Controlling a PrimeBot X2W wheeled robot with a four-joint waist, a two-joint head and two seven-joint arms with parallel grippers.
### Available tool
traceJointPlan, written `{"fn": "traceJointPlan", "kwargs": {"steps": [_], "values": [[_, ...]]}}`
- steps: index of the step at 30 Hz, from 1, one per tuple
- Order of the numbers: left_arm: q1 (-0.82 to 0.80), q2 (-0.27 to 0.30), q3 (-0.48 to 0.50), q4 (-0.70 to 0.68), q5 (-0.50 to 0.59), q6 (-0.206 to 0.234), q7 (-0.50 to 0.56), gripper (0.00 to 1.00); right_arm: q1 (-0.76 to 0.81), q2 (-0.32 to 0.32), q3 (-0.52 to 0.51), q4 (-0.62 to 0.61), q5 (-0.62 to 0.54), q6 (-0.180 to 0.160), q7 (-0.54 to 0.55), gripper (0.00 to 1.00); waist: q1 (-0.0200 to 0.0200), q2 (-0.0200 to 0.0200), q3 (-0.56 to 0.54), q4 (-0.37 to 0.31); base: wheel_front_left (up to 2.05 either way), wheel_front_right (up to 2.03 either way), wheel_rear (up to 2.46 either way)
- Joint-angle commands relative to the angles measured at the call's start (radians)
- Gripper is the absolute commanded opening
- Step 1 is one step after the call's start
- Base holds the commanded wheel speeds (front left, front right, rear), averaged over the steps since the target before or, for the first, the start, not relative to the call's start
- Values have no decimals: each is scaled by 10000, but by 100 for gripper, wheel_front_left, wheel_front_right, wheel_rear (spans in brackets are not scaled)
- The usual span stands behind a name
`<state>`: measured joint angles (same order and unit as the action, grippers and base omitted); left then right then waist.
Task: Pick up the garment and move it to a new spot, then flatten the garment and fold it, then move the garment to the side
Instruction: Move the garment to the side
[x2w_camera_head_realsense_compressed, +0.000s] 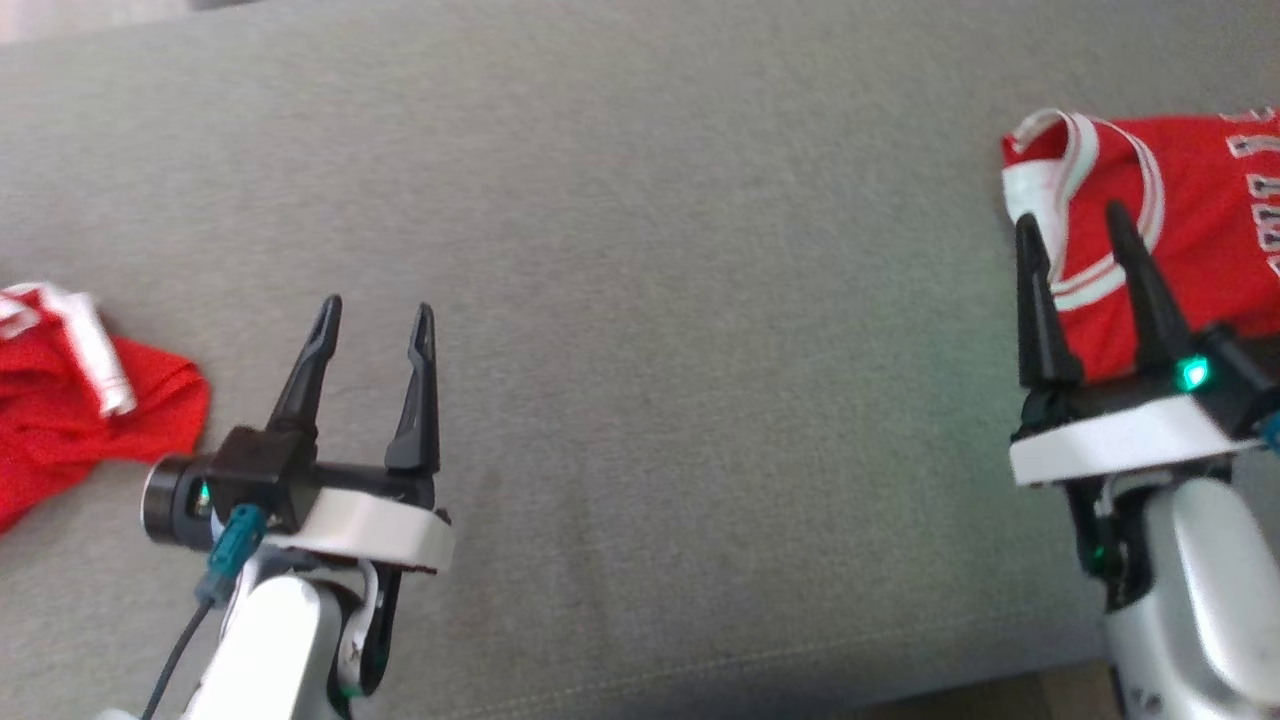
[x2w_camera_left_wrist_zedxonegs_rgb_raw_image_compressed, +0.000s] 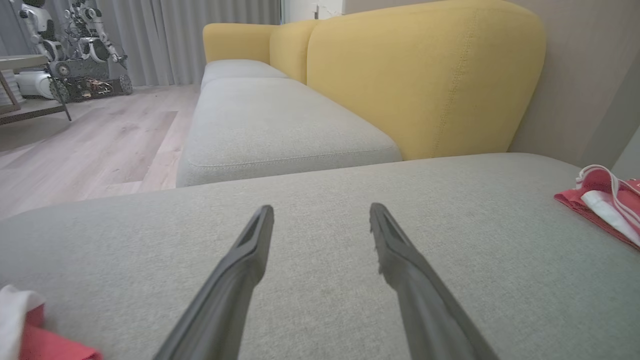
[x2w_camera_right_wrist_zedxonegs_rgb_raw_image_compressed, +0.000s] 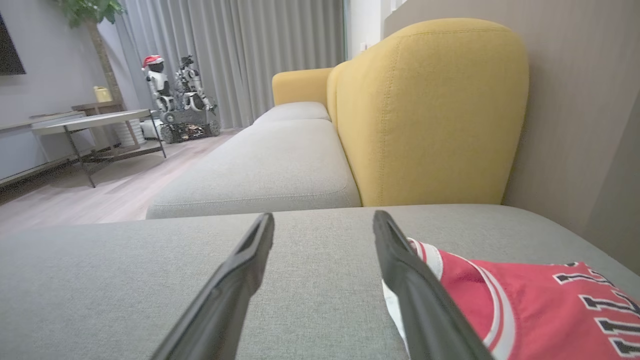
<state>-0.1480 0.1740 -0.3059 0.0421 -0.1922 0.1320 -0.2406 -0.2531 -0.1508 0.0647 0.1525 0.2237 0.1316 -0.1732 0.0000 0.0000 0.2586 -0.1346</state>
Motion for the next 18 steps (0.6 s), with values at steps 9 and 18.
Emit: {"fn": "traceJointPlan", "kwargs": {"steps": [9, 18], "values": [[537, 216, 588, -97, -291, 142, -117, 100, 1233, 636, 7, -1337, -528, -9, 621, 100, 0, 0, -1103, 594, 0, 0, 0], [1337, 299, 481, -99, -459, 163, -51, 100, 2255, 852, -61, -1599, -650, -9, 921, 100, 0, 0, -1898, 599, 0, 0, 0]]}}
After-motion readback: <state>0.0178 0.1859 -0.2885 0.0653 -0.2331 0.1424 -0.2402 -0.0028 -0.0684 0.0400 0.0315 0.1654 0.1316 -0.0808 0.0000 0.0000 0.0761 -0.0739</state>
